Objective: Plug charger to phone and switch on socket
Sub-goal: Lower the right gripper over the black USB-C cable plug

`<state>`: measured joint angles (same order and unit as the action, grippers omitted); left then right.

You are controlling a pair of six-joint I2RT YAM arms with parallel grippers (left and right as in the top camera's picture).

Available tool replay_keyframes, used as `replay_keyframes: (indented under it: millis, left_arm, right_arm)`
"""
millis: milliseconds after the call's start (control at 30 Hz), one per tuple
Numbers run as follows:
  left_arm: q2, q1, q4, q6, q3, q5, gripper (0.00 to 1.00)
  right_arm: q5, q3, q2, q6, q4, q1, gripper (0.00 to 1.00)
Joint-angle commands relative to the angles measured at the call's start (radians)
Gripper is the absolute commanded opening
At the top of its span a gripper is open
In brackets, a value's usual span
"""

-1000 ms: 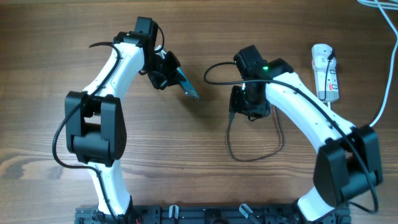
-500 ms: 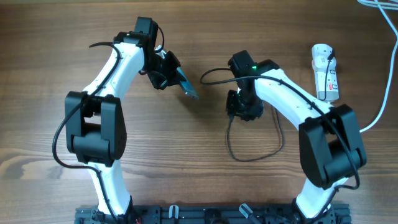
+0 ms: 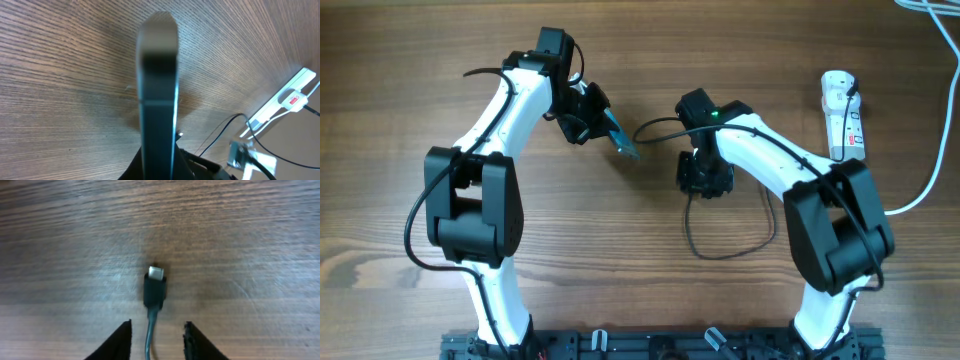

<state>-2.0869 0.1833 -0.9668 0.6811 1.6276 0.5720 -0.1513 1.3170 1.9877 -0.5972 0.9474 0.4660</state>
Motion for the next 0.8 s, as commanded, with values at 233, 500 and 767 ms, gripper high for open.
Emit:
replay_keyframes:
  millis: [233,500,767]
  left_arm:
    - [0.032,0.001,-0.003,-0.023,0.003,0.002,0.04]
    - [0.032,0.001,-0.002,-0.023,0.003,0.002,0.04]
    - [0.032,0.001,-0.002,-0.023,0.003,0.002,0.04]
  right_arm:
    - [0.019,-0.004,0.027,-0.005,-0.004,0.002,0.31]
    - [-0.008,-0.097,0.027,-0.008,-0.081,0.002,0.3]
    - [-0.008,-0.117,0.027,-0.008,-0.093,0.002,0.23]
